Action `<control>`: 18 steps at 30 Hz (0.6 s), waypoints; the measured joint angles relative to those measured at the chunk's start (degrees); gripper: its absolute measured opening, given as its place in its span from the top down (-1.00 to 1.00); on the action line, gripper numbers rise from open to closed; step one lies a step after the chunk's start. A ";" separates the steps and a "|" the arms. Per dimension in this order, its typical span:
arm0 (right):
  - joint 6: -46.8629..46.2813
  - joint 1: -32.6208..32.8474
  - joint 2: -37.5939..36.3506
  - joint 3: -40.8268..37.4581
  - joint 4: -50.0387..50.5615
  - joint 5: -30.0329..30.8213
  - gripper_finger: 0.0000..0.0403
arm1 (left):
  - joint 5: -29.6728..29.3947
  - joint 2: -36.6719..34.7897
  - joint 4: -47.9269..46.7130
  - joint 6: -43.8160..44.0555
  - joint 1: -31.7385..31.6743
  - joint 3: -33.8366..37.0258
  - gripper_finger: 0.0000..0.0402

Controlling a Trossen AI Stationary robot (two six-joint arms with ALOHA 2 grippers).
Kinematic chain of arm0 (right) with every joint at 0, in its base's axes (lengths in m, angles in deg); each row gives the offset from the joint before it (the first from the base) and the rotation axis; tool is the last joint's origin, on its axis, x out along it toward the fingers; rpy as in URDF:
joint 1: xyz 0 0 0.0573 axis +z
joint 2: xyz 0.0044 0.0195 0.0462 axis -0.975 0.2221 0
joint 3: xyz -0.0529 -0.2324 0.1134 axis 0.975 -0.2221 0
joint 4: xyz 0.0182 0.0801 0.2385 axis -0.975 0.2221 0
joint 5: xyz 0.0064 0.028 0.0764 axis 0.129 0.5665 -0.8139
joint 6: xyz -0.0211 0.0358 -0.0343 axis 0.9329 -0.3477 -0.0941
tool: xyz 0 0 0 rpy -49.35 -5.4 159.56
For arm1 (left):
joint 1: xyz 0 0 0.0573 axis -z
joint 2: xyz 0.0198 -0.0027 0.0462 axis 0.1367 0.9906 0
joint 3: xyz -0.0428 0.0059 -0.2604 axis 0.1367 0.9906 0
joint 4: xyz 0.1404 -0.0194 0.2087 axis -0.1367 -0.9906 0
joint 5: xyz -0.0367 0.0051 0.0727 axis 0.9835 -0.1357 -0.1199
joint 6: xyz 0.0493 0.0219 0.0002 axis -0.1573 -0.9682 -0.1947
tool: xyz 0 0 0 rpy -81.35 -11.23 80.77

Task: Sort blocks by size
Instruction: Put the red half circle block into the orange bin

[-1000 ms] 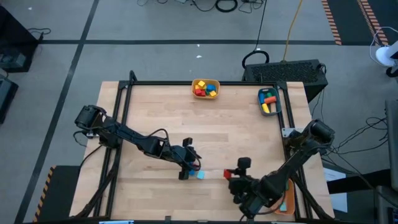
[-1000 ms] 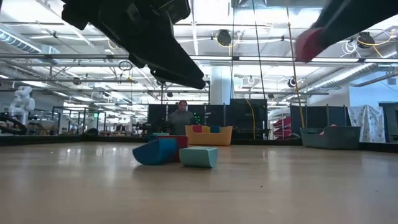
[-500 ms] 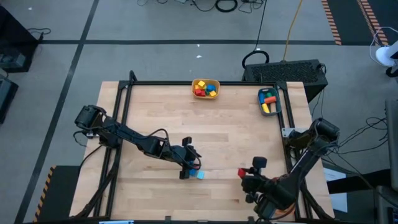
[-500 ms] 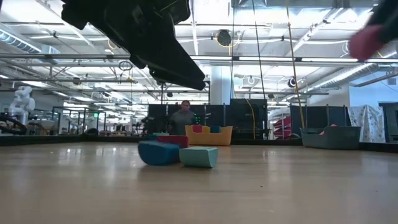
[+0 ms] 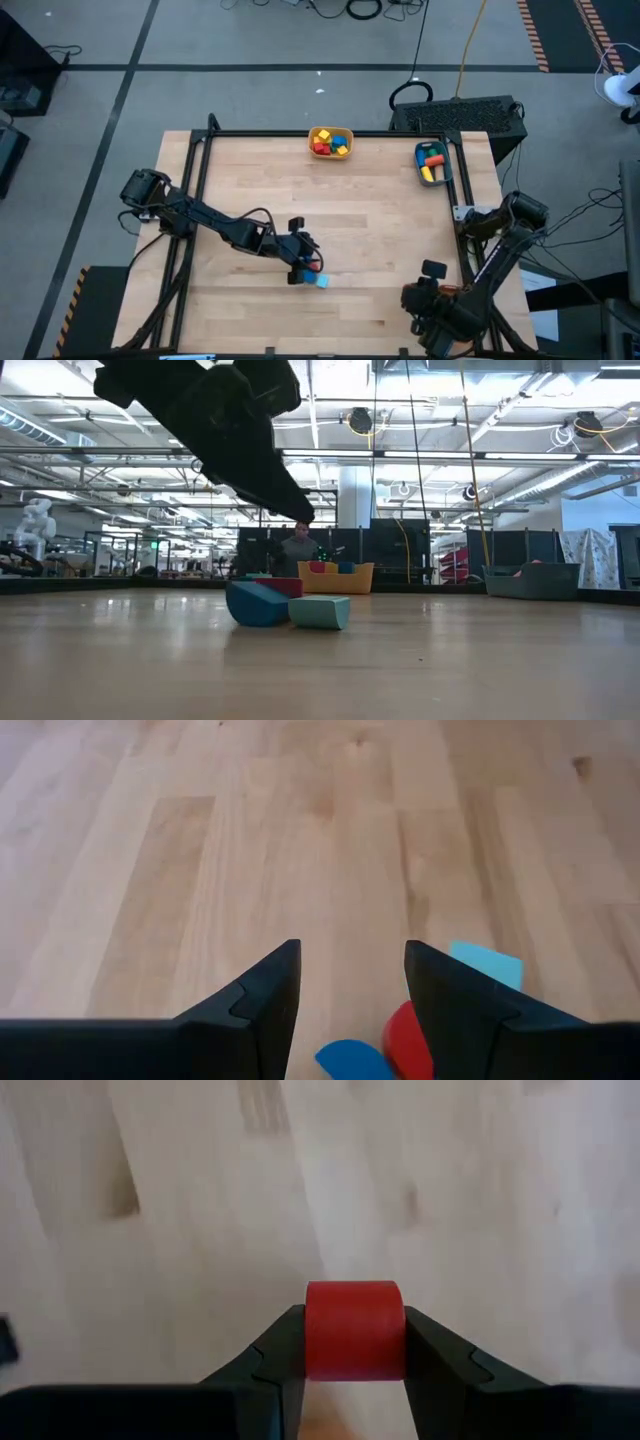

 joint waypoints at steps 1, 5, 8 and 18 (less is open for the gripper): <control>-1.03 0.27 0.00 0.00 0.56 -1.52 0.42 | -0.33 0.00 -0.26 0.00 0.00 0.00 0.09; -5.74 1.69 0.00 0.00 2.97 -8.47 0.42 | -0.72 0.00 -0.87 0.00 0.00 0.02 0.09; -8.29 3.06 0.00 0.00 3.17 -11.91 0.42 | -0.72 0.00 -0.87 -0.02 0.00 0.02 0.09; -19.08 8.51 0.00 0.00 2.55 -21.81 0.42 | -0.74 0.00 -0.93 0.00 0.10 0.02 0.09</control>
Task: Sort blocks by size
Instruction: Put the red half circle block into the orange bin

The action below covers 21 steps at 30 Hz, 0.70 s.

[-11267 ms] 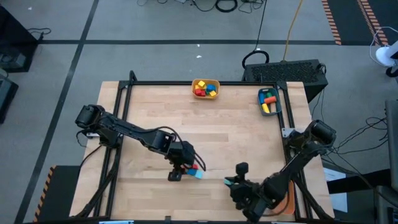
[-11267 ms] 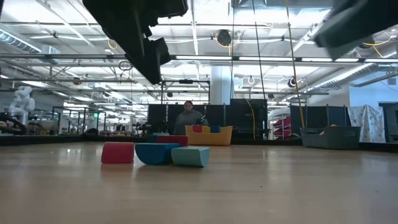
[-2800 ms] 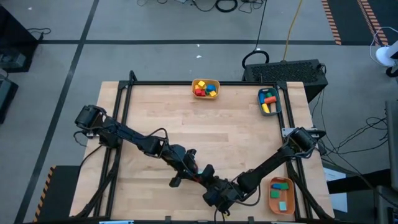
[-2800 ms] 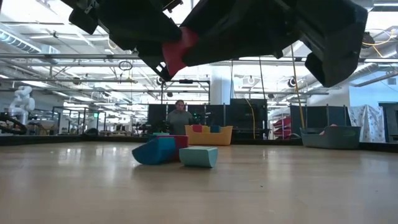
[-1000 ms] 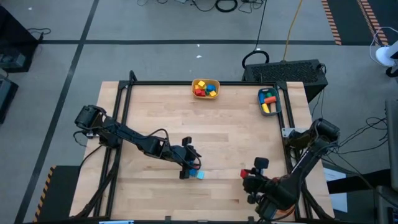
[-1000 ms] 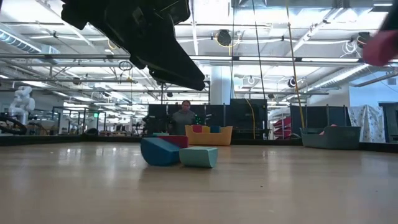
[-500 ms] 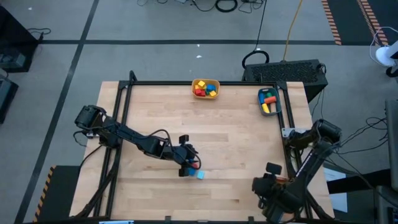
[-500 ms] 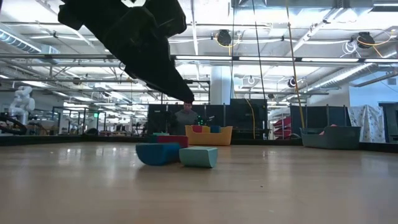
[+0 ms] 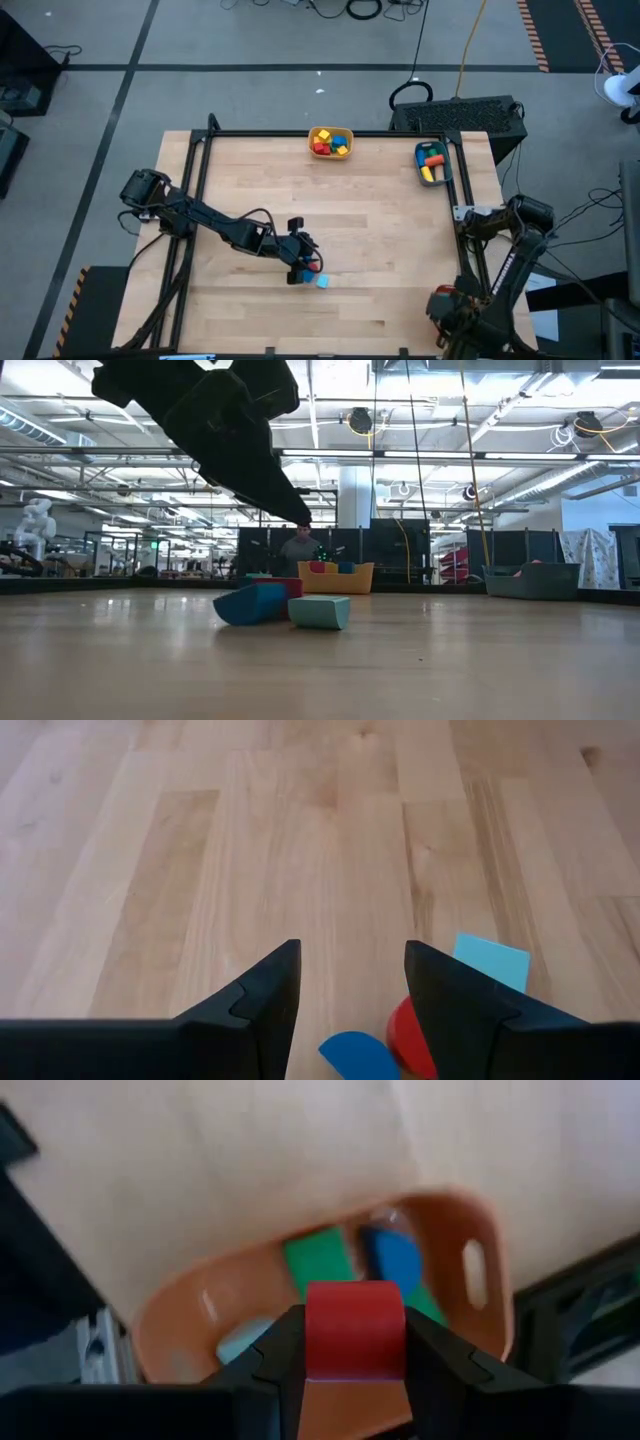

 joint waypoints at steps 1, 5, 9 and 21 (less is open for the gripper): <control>-0.92 0.55 0.00 0.00 -0.32 -0.75 0.42 | 0.02 0.00 -0.04 0.00 0.02 0.00 0.09; -5.53 2.57 0.00 0.00 -2.25 -0.92 0.42 | 0.93 0.00 -0.18 -1.11 1.09 0.00 0.09; -9.38 3.65 0.59 0.00 -2.78 -0.86 0.39 | 1.64 0.00 -0.22 -3.06 2.68 0.00 0.09; -11.24 5.01 3.50 0.02 -0.61 -0.96 0.17 | 2.63 0.00 -1.68 -3.27 5.19 0.00 0.09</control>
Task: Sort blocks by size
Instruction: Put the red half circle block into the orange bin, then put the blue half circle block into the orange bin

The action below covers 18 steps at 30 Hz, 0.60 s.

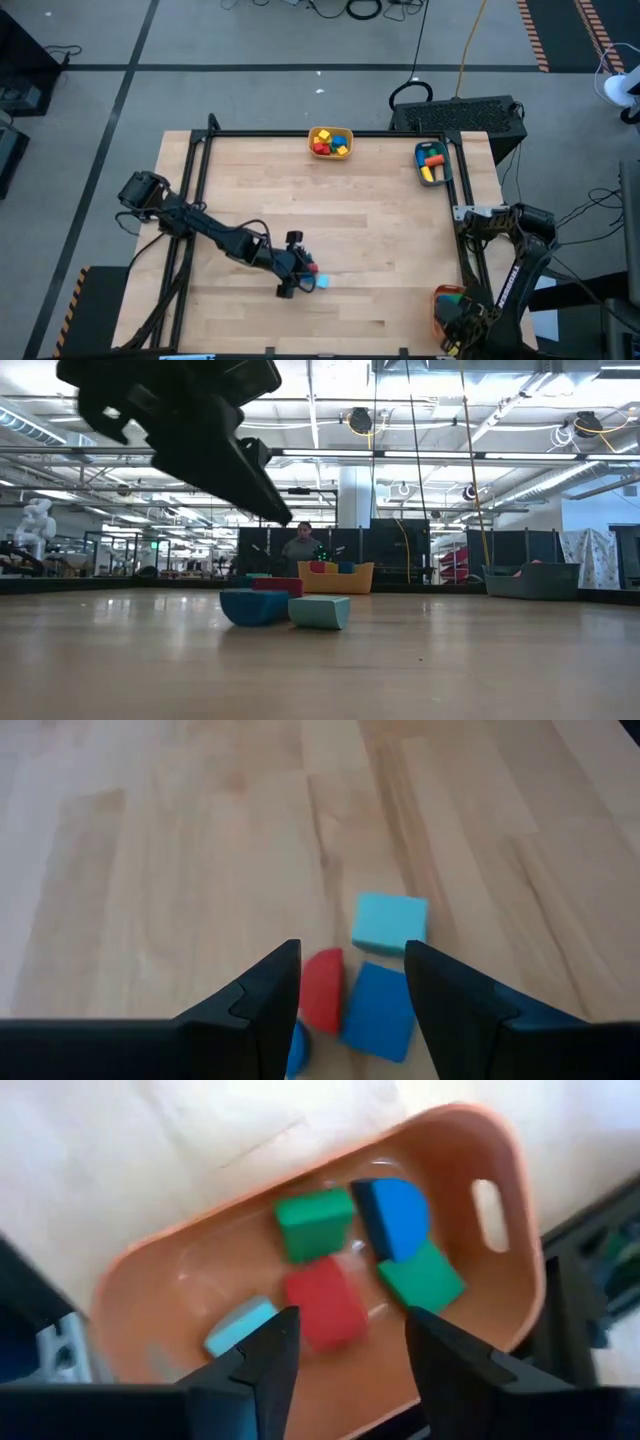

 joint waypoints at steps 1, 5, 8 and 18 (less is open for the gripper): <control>-0.43 0.00 0.00 0.00 0.71 -0.02 0.15 | 0.53 0.00 -0.40 -0.26 0.31 0.00 0.09; -1.68 -0.27 0.00 0.00 4.36 -0.04 0.02 | 0.73 0.00 -1.68 -0.38 1.71 0.04 0.09; -3.42 -0.96 -0.04 0.00 6.14 -0.02 -0.04 | 0.73 0.00 -1.28 -0.40 2.39 0.74 0.09; -1.34 -4.06 -0.07 0.00 4.60 0.39 -0.02 | -7.11 0.02 -1.23 1.16 1.96 2.40 0.09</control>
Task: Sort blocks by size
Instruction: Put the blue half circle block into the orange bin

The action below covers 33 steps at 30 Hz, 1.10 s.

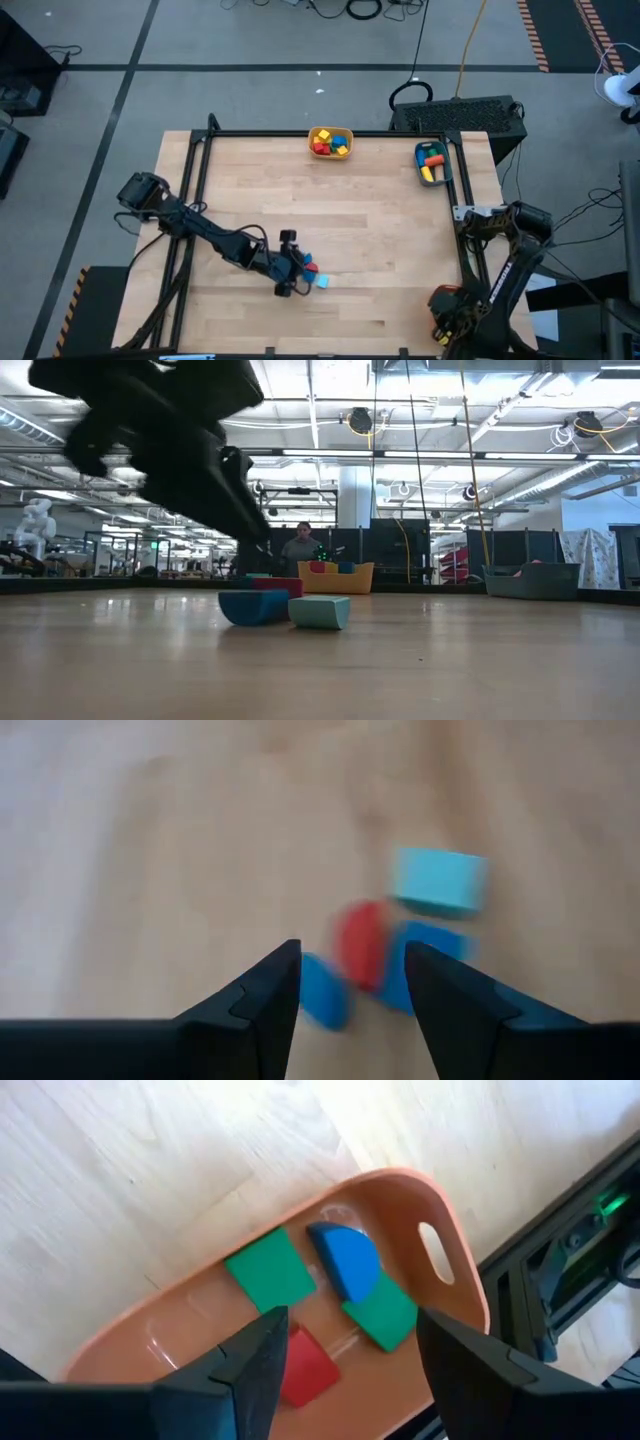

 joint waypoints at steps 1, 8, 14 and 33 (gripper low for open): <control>0.12 -0.27 0.00 0.00 -0.04 -0.01 -0.02 | -2.29 0.00 -0.11 0.66 -0.26 -0.02 0.09; 0.42 -1.27 -0.05 0.00 -0.53 0.19 -0.02 | -3.33 0.00 -1.31 5.75 -1.68 -0.02 0.09; 0.43 -1.25 -0.09 0.00 -0.60 0.22 -0.02 | -4.45 1.86 -1.76 12.46 -1.46 0.00 0.09; 0.29 -1.25 -0.11 0.00 -3.37 3.29 -0.02 | -10.83 7.47 0.03 18.23 -2.33 0.07 0.09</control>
